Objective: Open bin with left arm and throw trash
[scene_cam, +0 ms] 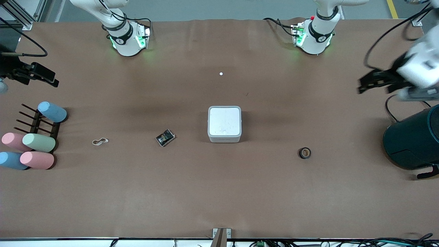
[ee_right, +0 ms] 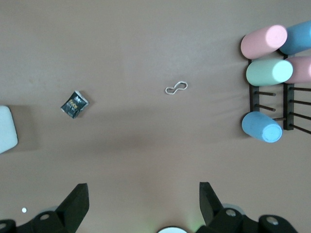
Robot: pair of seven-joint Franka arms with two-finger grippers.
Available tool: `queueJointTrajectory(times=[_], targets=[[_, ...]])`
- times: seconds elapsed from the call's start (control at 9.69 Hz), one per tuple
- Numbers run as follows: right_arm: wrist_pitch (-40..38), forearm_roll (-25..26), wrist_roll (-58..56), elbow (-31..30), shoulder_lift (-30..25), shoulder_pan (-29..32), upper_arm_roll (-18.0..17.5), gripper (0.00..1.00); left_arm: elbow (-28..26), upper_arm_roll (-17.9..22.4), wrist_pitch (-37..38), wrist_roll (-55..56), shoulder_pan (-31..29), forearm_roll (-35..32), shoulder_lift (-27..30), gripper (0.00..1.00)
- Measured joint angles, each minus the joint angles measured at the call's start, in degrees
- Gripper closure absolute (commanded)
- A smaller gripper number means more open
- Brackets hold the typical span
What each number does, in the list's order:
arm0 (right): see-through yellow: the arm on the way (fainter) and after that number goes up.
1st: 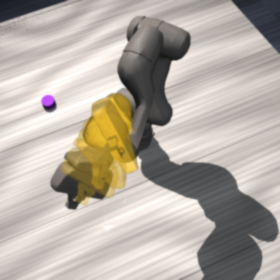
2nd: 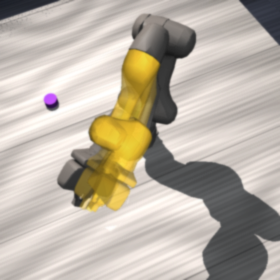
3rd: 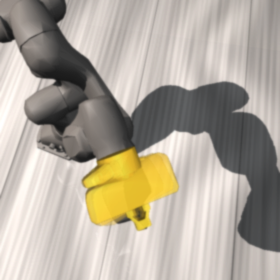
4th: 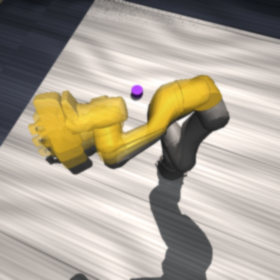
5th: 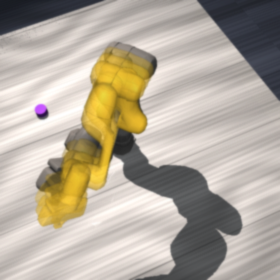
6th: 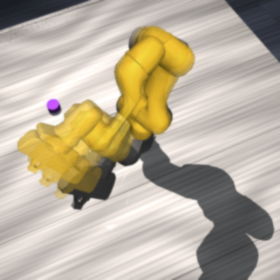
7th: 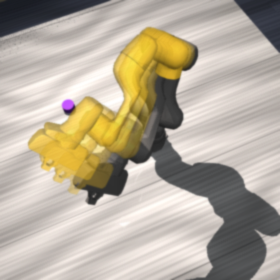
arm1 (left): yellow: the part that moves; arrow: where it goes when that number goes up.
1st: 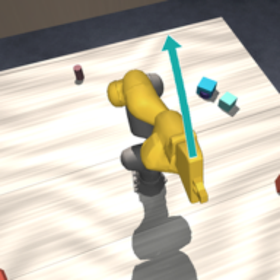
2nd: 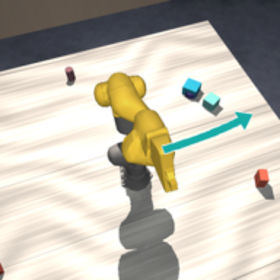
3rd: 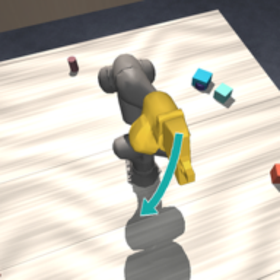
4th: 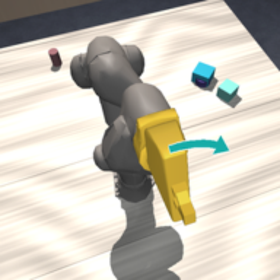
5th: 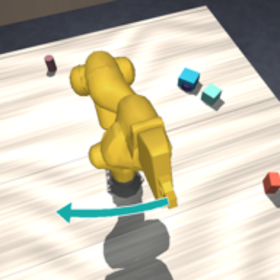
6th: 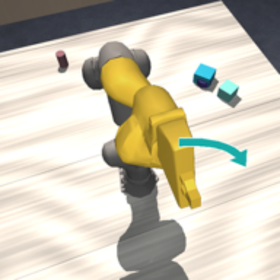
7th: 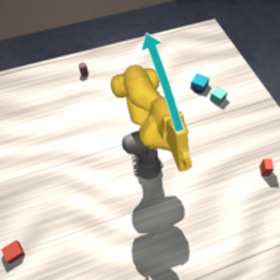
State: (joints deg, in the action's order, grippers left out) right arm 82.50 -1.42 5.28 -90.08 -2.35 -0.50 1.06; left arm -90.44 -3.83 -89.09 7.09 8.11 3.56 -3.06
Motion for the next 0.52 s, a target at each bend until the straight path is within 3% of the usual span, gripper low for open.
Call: queueJointTrajectory(times=[0.1, 0.31, 0.52], targets=[[-2.29, 0.00, 0.00, -0.07, 0.07, -0.71, -0.04, 0.00, 0.29, -2.20, -2.92, 1.96, 4.26, 0.05, -4.36, 0.76], [1.00, -0.08, 0.03, -0.77, 1.45, -1.51, -0.10, 0.00, 4.39, -3.33, -9.86, 9.80, 12.97, 0.07, -15.44, 1.00], [10.98, -1.66, 6.47, -2.10, 8.25, -4.52, -0.18, 0.00, 8.22, -3.30, -18.93, 15.51, 20.58, 0.04, -24.20, 1.00]])
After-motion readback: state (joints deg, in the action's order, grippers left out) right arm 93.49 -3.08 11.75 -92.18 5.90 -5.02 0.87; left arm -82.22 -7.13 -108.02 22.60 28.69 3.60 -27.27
